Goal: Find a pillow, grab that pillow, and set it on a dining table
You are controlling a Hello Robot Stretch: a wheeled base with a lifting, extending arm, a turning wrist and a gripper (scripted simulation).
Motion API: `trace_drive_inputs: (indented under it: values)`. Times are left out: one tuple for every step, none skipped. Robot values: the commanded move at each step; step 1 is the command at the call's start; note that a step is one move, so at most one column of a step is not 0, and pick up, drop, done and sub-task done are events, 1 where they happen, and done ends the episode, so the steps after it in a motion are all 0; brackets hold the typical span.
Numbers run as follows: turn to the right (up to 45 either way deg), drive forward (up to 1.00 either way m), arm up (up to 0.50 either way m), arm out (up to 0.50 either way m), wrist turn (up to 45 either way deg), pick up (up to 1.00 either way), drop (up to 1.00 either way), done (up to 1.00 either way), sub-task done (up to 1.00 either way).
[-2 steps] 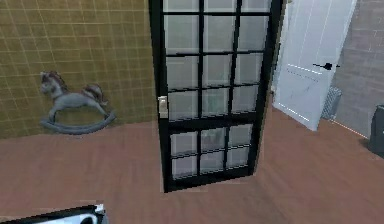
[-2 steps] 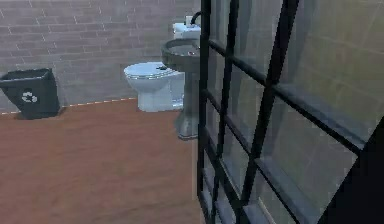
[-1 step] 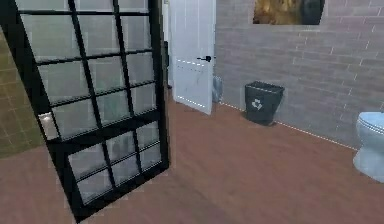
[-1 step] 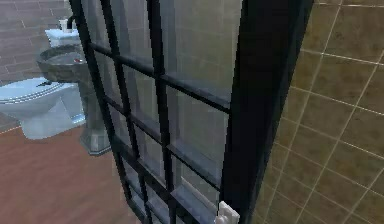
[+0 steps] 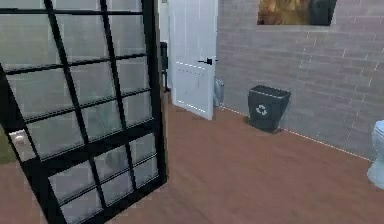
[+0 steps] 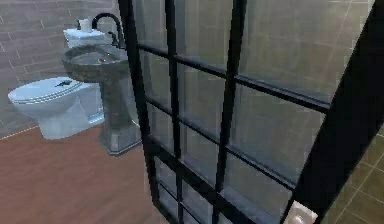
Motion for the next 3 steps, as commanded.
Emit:
trace_drive_inputs:
  values:
    - [45.0, 0.0, 0.0, 0.0, 0.0, 0.0, 0.0, 0.0, 0.0]
    - [45.0, 0.0, 0.0, 0.0, 0.0, 0.0, 0.0, 0.0, 0.0]
    - [45.0, 0.0, 0.0, 0.0, 0.0, 0.0, 0.0, 0.0, 0.0]
